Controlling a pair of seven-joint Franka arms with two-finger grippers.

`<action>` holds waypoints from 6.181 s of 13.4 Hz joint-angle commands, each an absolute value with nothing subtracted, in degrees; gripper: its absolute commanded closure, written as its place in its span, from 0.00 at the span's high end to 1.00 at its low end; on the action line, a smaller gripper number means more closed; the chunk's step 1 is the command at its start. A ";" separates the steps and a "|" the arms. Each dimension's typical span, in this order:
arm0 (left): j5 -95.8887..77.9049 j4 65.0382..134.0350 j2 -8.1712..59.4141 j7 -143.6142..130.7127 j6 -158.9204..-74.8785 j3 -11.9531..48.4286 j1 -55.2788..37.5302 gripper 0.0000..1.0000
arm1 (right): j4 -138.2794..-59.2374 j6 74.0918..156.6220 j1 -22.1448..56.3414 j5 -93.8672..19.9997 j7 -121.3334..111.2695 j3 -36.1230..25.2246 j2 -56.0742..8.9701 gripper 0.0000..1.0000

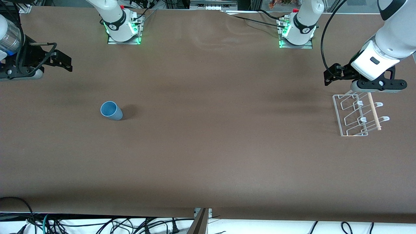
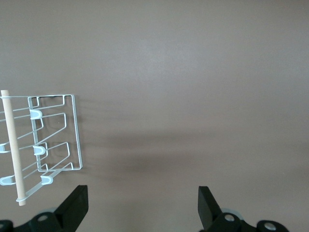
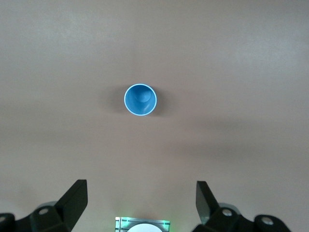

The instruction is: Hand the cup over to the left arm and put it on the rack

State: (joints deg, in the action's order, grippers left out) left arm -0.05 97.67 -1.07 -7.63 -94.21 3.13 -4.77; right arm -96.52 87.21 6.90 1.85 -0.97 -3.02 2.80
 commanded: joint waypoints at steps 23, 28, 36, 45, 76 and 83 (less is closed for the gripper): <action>0.09 96.77 -1.23 -7.82 -93.08 3.60 -4.83 1.00 | -95.45 85.25 6.24 3.43 -2.55 -2.55 1.23 0.99; 0.09 96.77 -1.23 -7.82 -92.73 3.52 -4.83 1.00 | -96.15 85.69 6.24 3.34 -2.72 -2.55 0.62 0.99; 0.09 96.77 -1.23 -7.91 -92.64 4.04 -4.83 1.00 | -110.12 100.01 5.89 3.25 -10.17 -4.65 -2.62 0.99; 0.09 96.77 -1.23 -7.82 -92.72 3.87 -4.83 1.00 | -109.86 113.63 5.89 3.25 -11.95 -6.15 -19.68 0.99; -10.69 96.33 5.97 2.80 -93.43 4.31 -8.88 1.00 | -84.12 102.64 23.89 -44.79 29.85 -4.48 -33.22 0.00; -27.75 92.81 12.21 27.47 -94.74 4.22 -8.09 1.00 | -79.47 112.84 32.95 -59.05 44.10 -3.96 -34.89 0.00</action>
